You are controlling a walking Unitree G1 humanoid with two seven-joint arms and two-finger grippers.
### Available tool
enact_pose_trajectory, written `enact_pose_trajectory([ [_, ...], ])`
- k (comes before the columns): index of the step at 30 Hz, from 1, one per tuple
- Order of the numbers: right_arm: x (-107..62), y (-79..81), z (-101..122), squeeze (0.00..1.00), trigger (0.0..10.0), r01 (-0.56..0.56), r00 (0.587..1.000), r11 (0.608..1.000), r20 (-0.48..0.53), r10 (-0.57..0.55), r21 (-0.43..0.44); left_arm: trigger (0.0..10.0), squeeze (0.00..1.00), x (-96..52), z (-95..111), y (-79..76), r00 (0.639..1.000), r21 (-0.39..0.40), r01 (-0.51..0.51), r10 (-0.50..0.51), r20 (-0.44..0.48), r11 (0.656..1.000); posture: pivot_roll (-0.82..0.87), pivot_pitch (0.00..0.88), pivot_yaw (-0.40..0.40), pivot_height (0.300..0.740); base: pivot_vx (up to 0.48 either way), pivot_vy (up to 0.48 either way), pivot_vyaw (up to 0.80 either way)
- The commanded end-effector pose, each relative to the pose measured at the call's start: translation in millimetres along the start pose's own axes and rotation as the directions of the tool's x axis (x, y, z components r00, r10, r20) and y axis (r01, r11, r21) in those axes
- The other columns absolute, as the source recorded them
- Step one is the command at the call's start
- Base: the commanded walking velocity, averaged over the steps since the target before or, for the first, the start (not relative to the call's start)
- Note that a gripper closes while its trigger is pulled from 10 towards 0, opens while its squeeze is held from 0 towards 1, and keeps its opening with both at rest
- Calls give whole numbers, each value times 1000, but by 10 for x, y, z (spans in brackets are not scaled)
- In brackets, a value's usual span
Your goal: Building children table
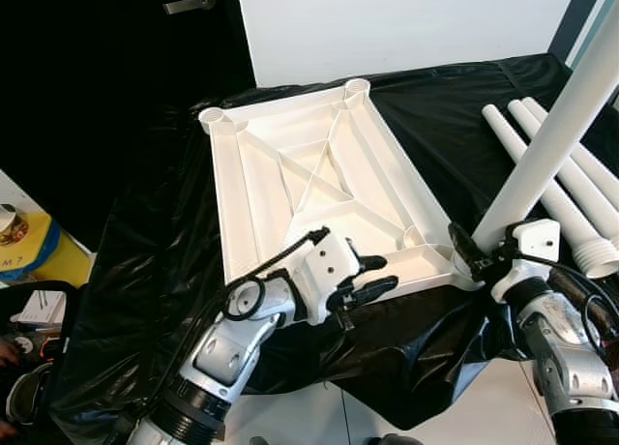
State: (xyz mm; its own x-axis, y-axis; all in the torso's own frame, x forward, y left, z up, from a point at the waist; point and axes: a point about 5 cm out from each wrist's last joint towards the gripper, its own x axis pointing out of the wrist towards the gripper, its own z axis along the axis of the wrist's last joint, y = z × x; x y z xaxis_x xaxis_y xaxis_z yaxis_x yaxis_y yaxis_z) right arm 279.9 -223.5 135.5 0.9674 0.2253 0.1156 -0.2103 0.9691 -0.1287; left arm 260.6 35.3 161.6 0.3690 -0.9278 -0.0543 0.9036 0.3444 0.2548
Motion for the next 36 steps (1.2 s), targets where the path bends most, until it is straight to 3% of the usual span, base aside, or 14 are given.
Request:
enact_pose_trajectory([
  [1,-54,64,-246,0,10000,37,992,999,-123,-32,34,10000,0,16,-18,-19,999,-1,32,-32,-9,1000,-189,92,70,740,0,0,0],
  [5,-50,66,-258,0,10000,59,989,998,-134,-54,31,10000,0,18,-18,-20,999,-2,32,-32,-8,999,-188,91,67,740,0,0,0],
  [8,-50,173,-377,0,10000,317,925,947,-238,-297,51,10000,0,26,-15,-23,1000,-2,25,-25,-3,1000,-181,85,49,740,0,0,0],
  [10,-50,173,-377,0,10000,317,925,947,-238,-297,51,10000,0,26,-15,-23,1000,-2,25,-25,-3,1000,-181,85,49,740,0,0,0],
  [11,-58,208,-395,0,10000,374,901,926,-256,-350,51,10000,0,27,-14,-23,1000,-2,24,-24,-2,1000,-180,85,46,740,0,0,0],
  [13,-117,309,-438,0,10000,549,806,835,-286,-519,30,10000,0,21,-20,-30,1000,-1,22,-22,-4,1000,-170,83,37,740,0,0,0],
  [15,-117,309,-438,0,10000,549,806,835,-286,-519,30,10000,0,21,-20,-30,1000,-1,22,-22,-4,1000,-170,83,37,740,0,0,0],
  [16,-135,352,-460,0,10000,595,773,803,-304,-557,41,10000,0,19,-20,-29,1000,-1,20,-20,-4,1000,-168,83,37,740,0,0,0],
  [19,-89,503,-472,0,10000,590,780,802,-325,-535,96,10000,0,16,-16,-22,1000,-2,15,-15,-3,1000,-168,82,41,740,0,0,0],
  [23,-62,494,-414,0,10000,580,794,807,-291,-533,105,10000,0,24,-14,-29,1000,0,23,-23,-2,1000,-176,78,45,740,0,0,0],
  [26,-39,594,-360,0,10000,551,818,826,-273,-507,120,10000,0,27,-9,-3,1000,8,23,-23,-3,1000,-175,73,45,740,0,0,0],
  [36,-10,637,-272,0,10000,542,831,831,-227,-507,128,10000,0,33,-8,-19,1000,8,23,-23,0,1000,-175,77,41,740,0,0,0],
])
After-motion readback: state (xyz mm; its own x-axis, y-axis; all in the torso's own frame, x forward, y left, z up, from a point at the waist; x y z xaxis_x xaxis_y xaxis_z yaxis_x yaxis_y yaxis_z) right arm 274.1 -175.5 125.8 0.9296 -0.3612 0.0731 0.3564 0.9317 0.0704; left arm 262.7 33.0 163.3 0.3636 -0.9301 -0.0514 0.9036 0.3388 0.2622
